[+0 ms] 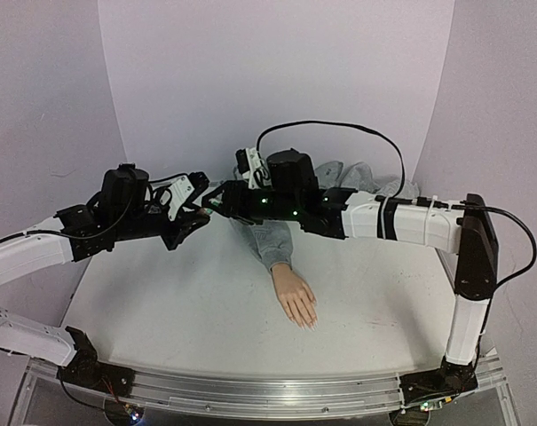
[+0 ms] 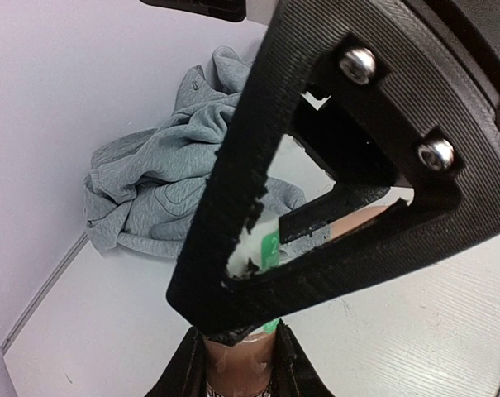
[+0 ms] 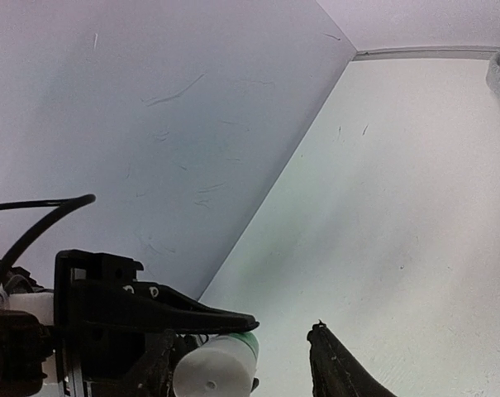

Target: Paint the nails

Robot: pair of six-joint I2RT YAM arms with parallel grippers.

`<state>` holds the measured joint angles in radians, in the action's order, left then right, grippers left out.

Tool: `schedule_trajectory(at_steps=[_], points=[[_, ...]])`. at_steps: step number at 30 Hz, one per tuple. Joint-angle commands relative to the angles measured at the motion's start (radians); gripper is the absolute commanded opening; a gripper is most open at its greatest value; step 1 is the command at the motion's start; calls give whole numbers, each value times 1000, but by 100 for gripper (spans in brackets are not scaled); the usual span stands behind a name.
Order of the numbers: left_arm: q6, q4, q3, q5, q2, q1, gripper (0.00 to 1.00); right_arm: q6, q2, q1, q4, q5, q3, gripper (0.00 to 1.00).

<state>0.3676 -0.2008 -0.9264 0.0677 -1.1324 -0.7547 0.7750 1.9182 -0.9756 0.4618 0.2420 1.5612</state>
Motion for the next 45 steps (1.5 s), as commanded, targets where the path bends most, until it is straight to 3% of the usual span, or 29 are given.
schedule_trajectory(at_steps=[1,6,10,13,19,21,23,26,28,33,37,40,45], points=[[7,42,1,17,26,-9,0,13,-1,0,44,-8,48,47],[4,35,-2,75,25,-11,0,-27,-10,1,56,28,34,28],[-4,33,0,225,28,-10,0,-101,-30,2,74,117,-9,13],[-24,34,-6,429,25,-8,0,-186,-94,1,153,238,-112,10],[-107,36,-67,1134,-28,49,0,-496,-234,-3,254,793,-303,2],[-146,36,-97,1281,-73,69,0,-546,-287,-2,242,768,-367,3],[-159,35,-109,1316,-96,79,0,-581,-323,-2,207,707,-393,9],[-132,35,-87,1210,-94,79,0,-570,-328,-2,198,644,-388,14],[-111,36,-72,1064,-85,80,0,-544,-318,-2,196,580,-370,25],[-57,35,-38,499,-44,68,0,-504,-314,-2,161,358,-342,64],[7,37,-8,119,4,32,0,-460,-291,0,91,211,-304,86],[20,37,-4,-10,14,24,0,-386,-250,0,60,134,-256,98],[16,37,-5,-58,20,20,0,-241,-163,0,55,87,-125,98]])
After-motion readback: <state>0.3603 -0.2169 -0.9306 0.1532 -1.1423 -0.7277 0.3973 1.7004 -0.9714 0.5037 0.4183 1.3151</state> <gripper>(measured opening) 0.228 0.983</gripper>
